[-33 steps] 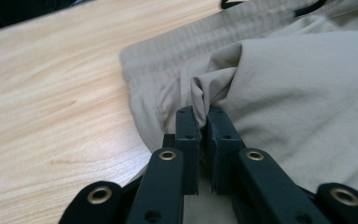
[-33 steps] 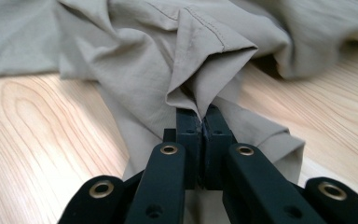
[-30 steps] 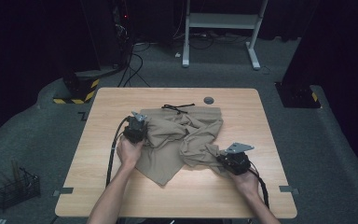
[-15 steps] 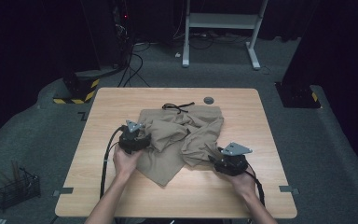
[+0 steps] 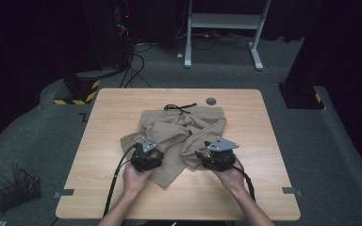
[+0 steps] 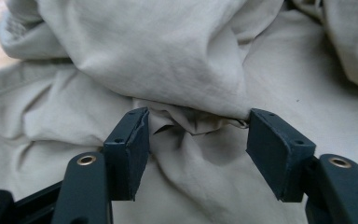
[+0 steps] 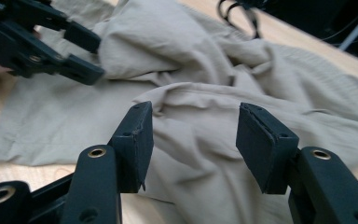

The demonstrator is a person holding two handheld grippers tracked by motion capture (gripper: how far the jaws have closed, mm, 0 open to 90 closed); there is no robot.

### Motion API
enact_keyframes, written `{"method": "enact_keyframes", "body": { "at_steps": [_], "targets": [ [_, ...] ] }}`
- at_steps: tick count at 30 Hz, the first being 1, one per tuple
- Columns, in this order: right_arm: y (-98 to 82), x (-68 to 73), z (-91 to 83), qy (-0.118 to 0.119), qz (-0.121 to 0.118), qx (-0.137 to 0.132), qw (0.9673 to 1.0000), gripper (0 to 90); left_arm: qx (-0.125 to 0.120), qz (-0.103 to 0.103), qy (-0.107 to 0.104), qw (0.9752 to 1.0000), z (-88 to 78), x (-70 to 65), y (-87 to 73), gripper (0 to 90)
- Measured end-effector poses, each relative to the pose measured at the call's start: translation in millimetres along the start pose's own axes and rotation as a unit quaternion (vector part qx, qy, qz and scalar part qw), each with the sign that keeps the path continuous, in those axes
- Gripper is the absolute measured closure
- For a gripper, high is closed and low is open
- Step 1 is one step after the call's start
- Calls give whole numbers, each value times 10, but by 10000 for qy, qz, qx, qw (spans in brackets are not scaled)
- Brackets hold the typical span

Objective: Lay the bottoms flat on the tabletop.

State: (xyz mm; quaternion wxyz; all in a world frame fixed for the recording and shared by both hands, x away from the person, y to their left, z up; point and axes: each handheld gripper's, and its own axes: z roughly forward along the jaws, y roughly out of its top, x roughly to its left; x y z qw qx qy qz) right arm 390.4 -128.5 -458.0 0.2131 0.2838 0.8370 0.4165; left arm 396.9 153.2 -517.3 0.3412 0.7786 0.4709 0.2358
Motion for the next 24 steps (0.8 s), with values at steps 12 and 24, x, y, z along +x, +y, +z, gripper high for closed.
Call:
{"method": "enact_keyframes", "body": {
  "at_steps": [12, 24],
  "targets": [
    [-88, 112, 604, 512, -308, 1070, 9925, 783, -13, -238, -9, 9997, 58, 4, -67, 372],
    [52, -198, -137, -21, -245, 51, 9997, 887, 0, -230, -9, 9997, 56, 3, -67, 358]
  ]
}}
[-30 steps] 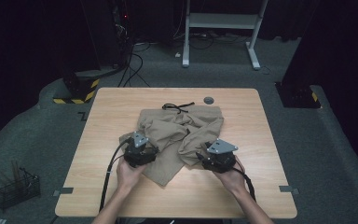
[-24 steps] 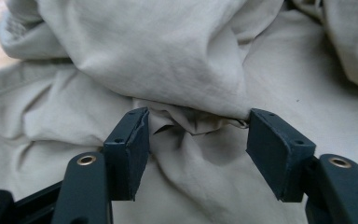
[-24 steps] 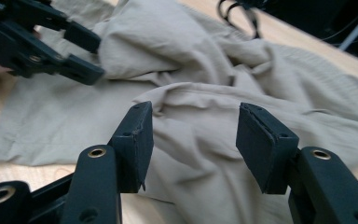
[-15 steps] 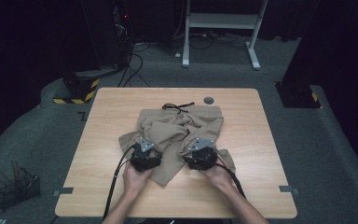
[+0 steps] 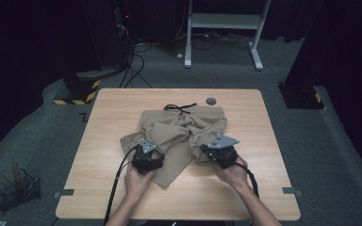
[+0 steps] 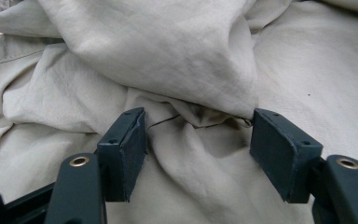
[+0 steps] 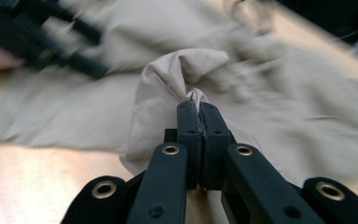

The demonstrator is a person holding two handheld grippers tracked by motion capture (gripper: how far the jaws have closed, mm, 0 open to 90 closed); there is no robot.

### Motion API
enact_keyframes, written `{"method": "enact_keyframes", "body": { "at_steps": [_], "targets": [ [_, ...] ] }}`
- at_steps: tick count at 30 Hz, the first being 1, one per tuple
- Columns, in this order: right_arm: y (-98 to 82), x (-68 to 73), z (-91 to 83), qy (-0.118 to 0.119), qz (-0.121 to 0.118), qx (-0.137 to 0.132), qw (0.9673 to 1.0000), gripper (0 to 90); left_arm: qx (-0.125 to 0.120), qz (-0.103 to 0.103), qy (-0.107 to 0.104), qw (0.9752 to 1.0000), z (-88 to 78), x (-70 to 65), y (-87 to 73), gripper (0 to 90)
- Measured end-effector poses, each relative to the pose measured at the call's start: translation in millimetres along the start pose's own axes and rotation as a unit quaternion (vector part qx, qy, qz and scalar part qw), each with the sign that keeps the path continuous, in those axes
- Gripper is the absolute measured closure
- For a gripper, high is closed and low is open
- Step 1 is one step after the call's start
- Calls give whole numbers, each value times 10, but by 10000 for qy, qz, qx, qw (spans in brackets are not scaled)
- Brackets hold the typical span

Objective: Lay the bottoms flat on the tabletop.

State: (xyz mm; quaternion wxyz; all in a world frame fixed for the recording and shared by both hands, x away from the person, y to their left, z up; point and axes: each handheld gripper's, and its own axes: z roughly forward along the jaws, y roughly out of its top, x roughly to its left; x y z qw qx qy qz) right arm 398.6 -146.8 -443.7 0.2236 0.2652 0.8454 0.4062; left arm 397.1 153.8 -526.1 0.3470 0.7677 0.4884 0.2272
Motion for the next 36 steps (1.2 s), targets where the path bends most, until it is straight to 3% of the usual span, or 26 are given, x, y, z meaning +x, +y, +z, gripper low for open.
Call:
{"method": "enact_keyframes", "body": {
  "at_steps": [5, 9, 10, 11, 12, 14, 15, 16, 18, 19, 20, 24, 25, 26, 29, 31, 33, 34, 36],
  "targets": [
    [-154, -411, -236, -563, 564, -63, 9968, 886, -1, -3, -1, 10000, 0, 0, 0, 356],
    [-478, -783, -293, -1060, 1241, 161, 9865, 886, 1, 1, -4, 10000, 0, -1, 0, 355],
    [-566, -858, -290, -1136, 1406, 237, 9832, 886, 3, 3, -4, 10000, 0, -1, 0, 354],
    [-718, -968, -271, -1229, 1656, 410, 9777, 885, 3, 6, -8, 10000, 0, -1, 0, 352],
    [-718, -968, -271, -1229, 1656, 410, 9777, 885, 3, 6, -8, 10000, 0, -1, 0, 351],
    [-889, -1049, -205, -1279, 1915, 713, 9705, 883, 6, 7, -12, 10000, 0, -3, 0, 349],
    [-1002, -1074, -124, -1283, 1981, 996, 9666, 870, 6, 8, -12, 10000, 0, -5, 0, 349],
    [-1002, -1074, -124, -1283, 1981, 996, 9666, 870, 9, 4, -13, 10000, 0, -6, 0, 349],
    [-1065, -1086, -53, -1274, 2071, 1194, 9626, 824, 9, 6, -11, 10000, -1, -6, 0, 349],
    [-1079, -1087, -46, -1276, 2107, 1163, 9622, 792, 10, 7, -12, 10000, -1, -6, 0, 349],
    [-1058, -1075, -76, -1265, 2183, 1041, 9620, 716, 9, 6, -10, 10000, -1, -6, 0, 349],
    [-961, -994, -199, -1320, 2113, 754, 9655, 644, 9, 1, -9, 10000, -1, -7, -1, 349],
    [-897, -923, -290, -1335, 2002, 572, 9689, 624, 11, 5, -9, 10000, -1, -7, 0, 349],
    [-875, -896, -321, -1347, 1953, 515, 9701, 612, 11, 2, -9, 10000, -1, -7, 0, 349],
    [-774, -709, -525, -1330, 1636, 115, 9774, 584, 10, 2, -9, 10000, -1, -7, 0, 349],
    [-741, -602, -624, -1308, 1506, -40, 9799, 584, 11, -2, -9, 10000, -1, -8, -1, 349],
    [-737, -528, -682, -1210, 1482, -161, 9814, 591, 10, -3, -10, 10000, -1, -8, -1, 349],
    [-745, -471, -696, -1031, 1484, -216, 9833, 605, 10, -3, -10, 10000, -1, -8, -1, 349],
    [-761, -354, -643, -701, 1324, -49, 9887, 625, 11, 4, -9, 10000, -1, -7, 0, 349]
  ]
}}
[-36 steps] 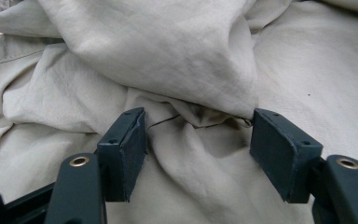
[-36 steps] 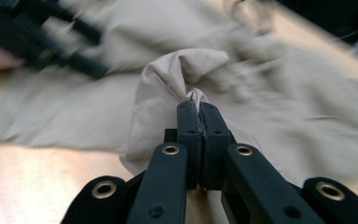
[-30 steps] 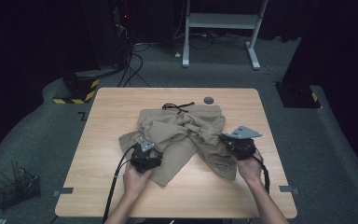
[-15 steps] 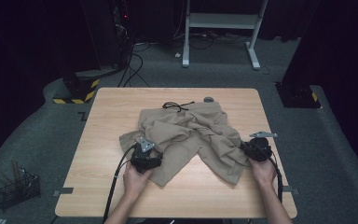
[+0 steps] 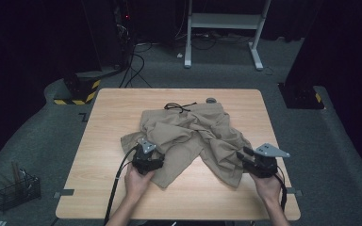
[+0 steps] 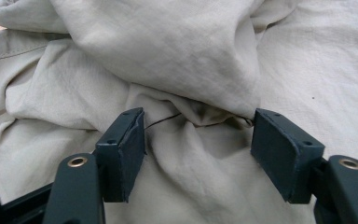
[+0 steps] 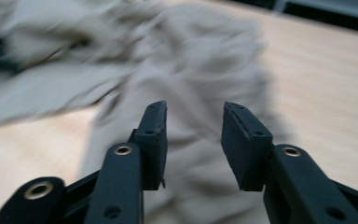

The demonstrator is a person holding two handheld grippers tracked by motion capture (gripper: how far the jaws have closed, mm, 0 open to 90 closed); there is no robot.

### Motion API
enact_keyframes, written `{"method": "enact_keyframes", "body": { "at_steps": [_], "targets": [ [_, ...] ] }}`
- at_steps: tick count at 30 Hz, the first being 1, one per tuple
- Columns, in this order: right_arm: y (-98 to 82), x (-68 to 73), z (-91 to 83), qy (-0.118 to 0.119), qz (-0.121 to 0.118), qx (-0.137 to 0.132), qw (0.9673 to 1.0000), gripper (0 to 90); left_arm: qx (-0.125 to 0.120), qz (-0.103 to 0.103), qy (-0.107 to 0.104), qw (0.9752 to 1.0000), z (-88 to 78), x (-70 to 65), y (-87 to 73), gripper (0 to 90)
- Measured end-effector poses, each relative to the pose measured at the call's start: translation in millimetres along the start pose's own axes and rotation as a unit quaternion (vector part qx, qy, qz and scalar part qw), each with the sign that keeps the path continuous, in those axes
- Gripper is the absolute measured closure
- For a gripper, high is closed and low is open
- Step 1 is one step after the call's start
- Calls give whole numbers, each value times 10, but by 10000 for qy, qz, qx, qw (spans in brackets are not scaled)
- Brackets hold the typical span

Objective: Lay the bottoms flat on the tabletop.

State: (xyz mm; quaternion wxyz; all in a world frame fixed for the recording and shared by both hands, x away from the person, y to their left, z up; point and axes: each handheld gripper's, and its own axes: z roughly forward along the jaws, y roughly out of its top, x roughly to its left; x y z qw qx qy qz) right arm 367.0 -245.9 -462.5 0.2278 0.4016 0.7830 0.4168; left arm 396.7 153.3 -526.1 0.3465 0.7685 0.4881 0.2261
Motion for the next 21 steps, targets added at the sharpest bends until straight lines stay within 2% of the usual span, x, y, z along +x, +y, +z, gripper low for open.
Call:
{"method": "enact_keyframes", "body": {
  "at_steps": [2, 3, 5, 7, 10, 12, 13, 15, 17, 19, 21],
  "targets": [
    [-129, 159, 138, 336, -184, 355, 9986, 657, -1, -4, 0, 10000, 0, -1, 0, 349],
    [-129, 159, 138, 336, -184, 355, 9986, 657, -1, -8, -2, 10000, 0, -1, 0, 349],
    [-223, 236, 233, 509, -185, 529, 9971, 698, -2, -8, -1, 10000, 0, -1, 0, 349],
    [-296, 343, 306, 662, -332, 660, 9951, 730, -1, -6, -1, 10000, 0, -1, 0, 349],
    [-346, 444, 380, 617, -576, 817, 9931, 739, -2, -7, -1, 10000, 0, -1, 0, 349],
    [-370, 435, 426, 579, -538, 910, 9927, 748, -1, -7, 0, 10000, 0, -1, 0, 349],
    [-383, 411, 439, 661, -397, 871, 9932, 759, -1, -7, -1, 10000, 0, -1, 0, 349],
    [-383, 418, 432, 718, -390, 890, 9927, 803, 0, -9, 1, 10000, 0, -2, 0, 349],
    [-388, 517, 407, 971, -477, 945, 9896, 815, -1, -9, 1, 10000, 0, -2, 0, 349],
    [-395, 659, 375, 1214, -688, 996, 9852, 815, 0, -4, 1, 10000, 0, -1, 0, 349],
    [-403, 792, 365, 1483, -798, 995, 9807, 814, 1, -8, 1, 10000, 0, -1, 0, 348]
  ]
}}
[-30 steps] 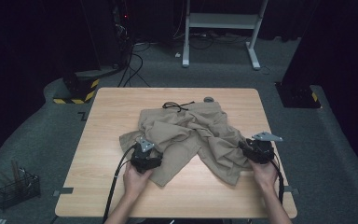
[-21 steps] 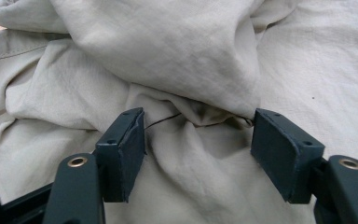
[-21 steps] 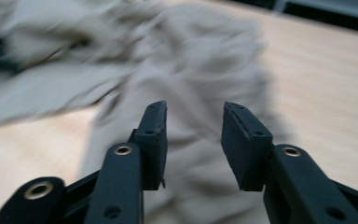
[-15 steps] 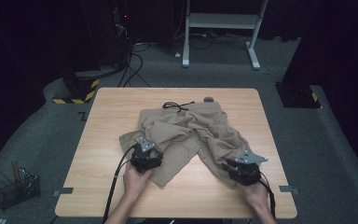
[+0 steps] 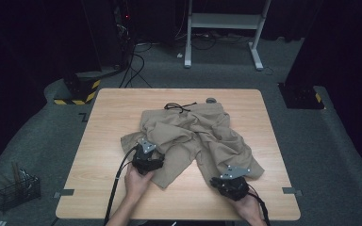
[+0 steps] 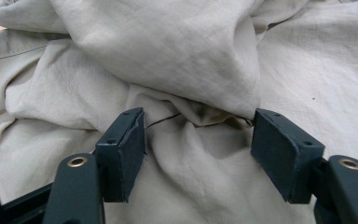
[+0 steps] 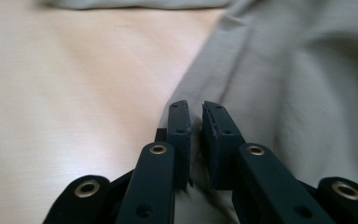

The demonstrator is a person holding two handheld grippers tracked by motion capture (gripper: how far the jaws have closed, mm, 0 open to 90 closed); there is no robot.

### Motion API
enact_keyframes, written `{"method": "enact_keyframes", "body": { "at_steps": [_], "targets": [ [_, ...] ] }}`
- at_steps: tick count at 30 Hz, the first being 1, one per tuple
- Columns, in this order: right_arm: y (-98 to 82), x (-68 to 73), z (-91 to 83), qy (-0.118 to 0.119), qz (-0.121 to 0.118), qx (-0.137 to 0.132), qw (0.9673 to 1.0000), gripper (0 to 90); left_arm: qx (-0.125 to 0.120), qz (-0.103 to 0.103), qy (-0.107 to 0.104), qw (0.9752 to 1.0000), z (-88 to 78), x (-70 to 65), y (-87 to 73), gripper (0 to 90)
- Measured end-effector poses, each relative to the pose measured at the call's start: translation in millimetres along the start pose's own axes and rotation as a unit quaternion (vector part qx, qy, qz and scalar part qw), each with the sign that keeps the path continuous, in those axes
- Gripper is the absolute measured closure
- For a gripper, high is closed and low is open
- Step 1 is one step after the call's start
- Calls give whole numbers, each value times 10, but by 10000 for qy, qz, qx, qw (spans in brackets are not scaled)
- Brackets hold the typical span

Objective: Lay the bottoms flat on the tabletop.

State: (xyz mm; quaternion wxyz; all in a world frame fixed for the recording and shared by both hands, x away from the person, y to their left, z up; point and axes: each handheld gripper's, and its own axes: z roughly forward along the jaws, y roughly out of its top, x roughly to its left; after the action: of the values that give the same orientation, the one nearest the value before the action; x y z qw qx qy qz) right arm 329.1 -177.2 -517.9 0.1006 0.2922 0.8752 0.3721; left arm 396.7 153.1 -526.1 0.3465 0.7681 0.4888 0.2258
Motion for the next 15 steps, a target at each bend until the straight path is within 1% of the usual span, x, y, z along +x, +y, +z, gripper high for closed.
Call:
{"method": "enact_keyframes", "body": {
  "at_steps": [2, 4, 6, 7, 9, 10, 11, 12, 13, 14, 15],
  "targets": [
    [38, 103, 44, 206, -85, 26, 9997, 812, -2, -2, 0, 10000, 0, 0, 0, 349],
    [92, 176, 93, 327, -228, 68, 9992, 803, 0, 0, 1, 10000, 0, 0, 0, 349],
    [143, 211, 129, 372, -352, 113, 9986, 763, -1, -2, 4, 10000, 0, -1, 0, 348],
    [165, 210, 129, 322, -391, 74, 9987, 730, 1, 6, 14, 10000, -1, 0, 0, 349],
    [214, 166, 66, 138, -334, -139, 9992, 690, -1, 1, 13, 10000, -1, -1, -1, 348],
    [278, 64, -63, -83, -174, -485, 9986, 652, 0, 3, 14, 10000, -1, -1, 0, 349],
    [278, 64, -63, -83, -174, -485, 9986, 652, 0, 5, 14, 10000, -1, -1, 0, 349],
    [315, 1, -140, -262, -90, -672, 9974, 626, -1, 2, 13, 10000, -1, -1, 0, 349],
    [356, -66, -214, -518, 2, -841, 9951, 594, 0, 4, 12, 10000, -1, -1, 0, 349],
    [415, -170, -291, -911, 88, -1002, 9907, 584, -1, 4, 11, 10000, -1, -1, 0, 348],
    [453, -240, -325, -1139, 156, -1064, 9877, 575, -1, 0, 10, 10000, -1, -2, 0, 348]
  ]
}}
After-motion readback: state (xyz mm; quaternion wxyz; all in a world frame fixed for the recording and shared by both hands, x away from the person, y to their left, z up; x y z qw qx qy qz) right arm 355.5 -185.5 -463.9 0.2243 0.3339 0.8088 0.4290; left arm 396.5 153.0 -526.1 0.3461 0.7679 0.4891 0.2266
